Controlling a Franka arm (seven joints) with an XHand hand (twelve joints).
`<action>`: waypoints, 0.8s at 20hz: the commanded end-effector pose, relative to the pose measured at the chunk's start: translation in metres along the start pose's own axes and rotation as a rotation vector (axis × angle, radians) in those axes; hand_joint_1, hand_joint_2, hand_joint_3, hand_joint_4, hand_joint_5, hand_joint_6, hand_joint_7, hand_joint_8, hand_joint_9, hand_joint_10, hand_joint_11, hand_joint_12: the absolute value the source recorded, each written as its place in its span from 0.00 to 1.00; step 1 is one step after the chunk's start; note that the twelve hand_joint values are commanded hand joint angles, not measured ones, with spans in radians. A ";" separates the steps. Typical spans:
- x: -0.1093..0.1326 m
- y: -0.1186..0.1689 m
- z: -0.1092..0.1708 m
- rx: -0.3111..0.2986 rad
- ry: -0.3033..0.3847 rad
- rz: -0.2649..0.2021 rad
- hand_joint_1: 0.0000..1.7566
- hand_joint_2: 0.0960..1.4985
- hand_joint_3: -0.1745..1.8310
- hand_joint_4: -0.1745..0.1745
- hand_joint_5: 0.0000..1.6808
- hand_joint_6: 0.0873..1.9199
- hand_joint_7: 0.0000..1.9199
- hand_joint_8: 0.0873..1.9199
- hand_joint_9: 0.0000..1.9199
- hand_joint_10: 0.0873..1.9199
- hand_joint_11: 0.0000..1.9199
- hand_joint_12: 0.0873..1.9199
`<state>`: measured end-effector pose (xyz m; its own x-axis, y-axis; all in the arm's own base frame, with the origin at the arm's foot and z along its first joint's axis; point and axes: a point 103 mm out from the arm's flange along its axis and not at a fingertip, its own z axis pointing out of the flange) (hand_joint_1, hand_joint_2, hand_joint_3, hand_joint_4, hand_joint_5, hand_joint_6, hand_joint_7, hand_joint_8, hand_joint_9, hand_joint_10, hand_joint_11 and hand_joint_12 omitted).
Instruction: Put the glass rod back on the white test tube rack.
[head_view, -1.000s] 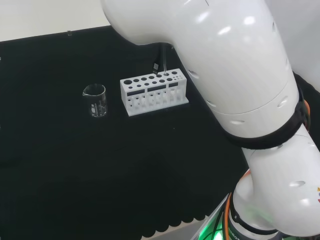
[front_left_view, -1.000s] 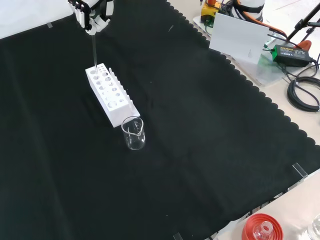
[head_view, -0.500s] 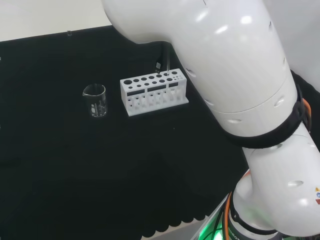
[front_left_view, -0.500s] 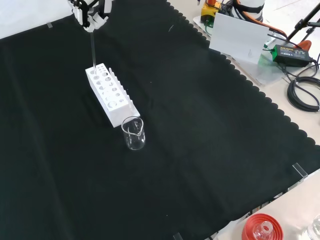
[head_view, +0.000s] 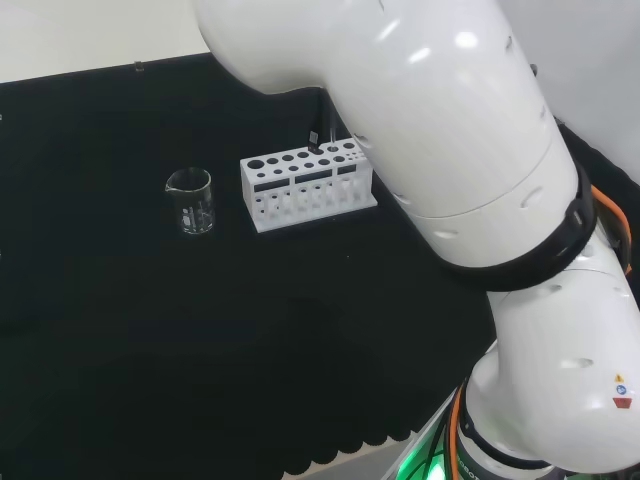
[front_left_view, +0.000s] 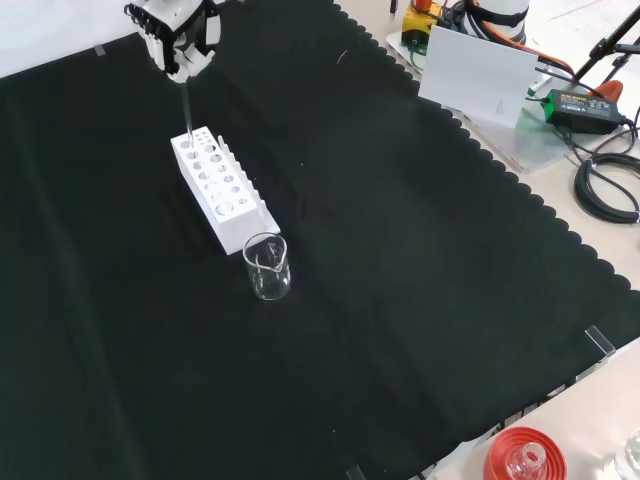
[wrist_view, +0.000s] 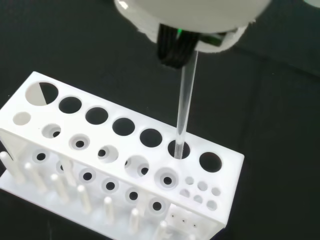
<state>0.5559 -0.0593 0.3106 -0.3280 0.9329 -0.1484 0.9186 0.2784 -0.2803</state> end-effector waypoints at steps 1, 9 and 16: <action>0.001 0.021 0.013 0.009 0.015 -0.029 0.76 0.37 0.46 0.00 0.72 0.27 0.70 0.40 0.89 0.29 0.85 0.36; -0.016 0.032 0.026 0.010 0.036 -0.034 0.76 0.37 0.46 0.00 0.72 0.27 0.70 0.40 0.89 0.29 0.85 0.36; -0.035 0.030 0.031 0.017 0.045 -0.020 0.76 0.37 0.46 0.00 0.72 0.27 0.70 0.40 0.89 0.29 0.85 0.36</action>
<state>0.5854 -0.0857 0.2818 -0.3314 0.9371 -0.1096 0.9113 0.2879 -0.2942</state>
